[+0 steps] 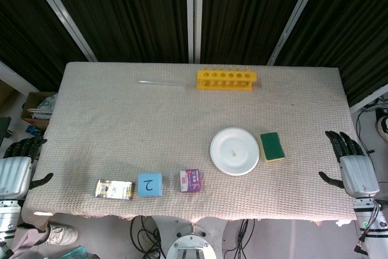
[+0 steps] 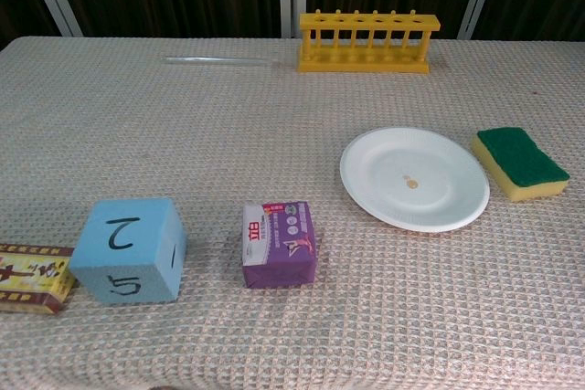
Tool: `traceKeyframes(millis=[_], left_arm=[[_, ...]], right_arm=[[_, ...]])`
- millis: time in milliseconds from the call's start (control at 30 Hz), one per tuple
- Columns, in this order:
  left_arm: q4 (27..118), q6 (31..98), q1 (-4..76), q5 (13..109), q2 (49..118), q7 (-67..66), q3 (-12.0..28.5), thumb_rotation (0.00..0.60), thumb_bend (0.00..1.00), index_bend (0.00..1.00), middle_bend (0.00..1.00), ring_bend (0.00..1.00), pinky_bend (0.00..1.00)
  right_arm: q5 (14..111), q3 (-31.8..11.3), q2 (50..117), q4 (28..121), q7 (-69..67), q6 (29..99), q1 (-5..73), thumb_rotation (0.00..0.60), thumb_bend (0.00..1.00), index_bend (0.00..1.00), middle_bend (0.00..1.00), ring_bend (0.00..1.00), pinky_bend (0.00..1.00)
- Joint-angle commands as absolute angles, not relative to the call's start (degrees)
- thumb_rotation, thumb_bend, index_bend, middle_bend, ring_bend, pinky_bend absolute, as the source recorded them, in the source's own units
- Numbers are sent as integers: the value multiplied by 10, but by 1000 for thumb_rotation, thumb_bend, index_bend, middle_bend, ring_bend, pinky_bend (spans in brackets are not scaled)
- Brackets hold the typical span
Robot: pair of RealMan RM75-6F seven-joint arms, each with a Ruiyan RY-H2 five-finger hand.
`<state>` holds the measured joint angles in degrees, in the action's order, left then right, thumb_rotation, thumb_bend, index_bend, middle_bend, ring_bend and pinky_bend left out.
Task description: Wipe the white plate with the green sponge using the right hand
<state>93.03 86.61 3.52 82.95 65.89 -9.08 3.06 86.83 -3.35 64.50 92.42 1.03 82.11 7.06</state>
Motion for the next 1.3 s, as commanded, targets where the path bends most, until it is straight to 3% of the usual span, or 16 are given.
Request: traceKeyframes(millis=[33,367,533,933,1300], left_arm=[[923,875,31,835,666,-90,29,600,10,217,183,167,188],[922,886,25,847,670,-85,24,600,10,217,183,167,188],[923,886,26,852,671,-84,24,600,10,217,183,167,189],[907,881,27,851,678,-62,24,600,10,217,183,167,188],[894,878,27,851,683,-46,24,600,10,217,183,167,188]], right_arm=[[869,-35,648,924,8,815,76,600,32,0,103,62,159],[873,-40,656,934,-5,751,120,600,34,0,76,56,153],[826,-67,709,926,22,687,169,600,30,0,32,1,78],[725,-106,852,863,73,604,247,600,7,0,0,0,0],[697,-93,874,795,84,563,268,600,8,0,0,0,0]])
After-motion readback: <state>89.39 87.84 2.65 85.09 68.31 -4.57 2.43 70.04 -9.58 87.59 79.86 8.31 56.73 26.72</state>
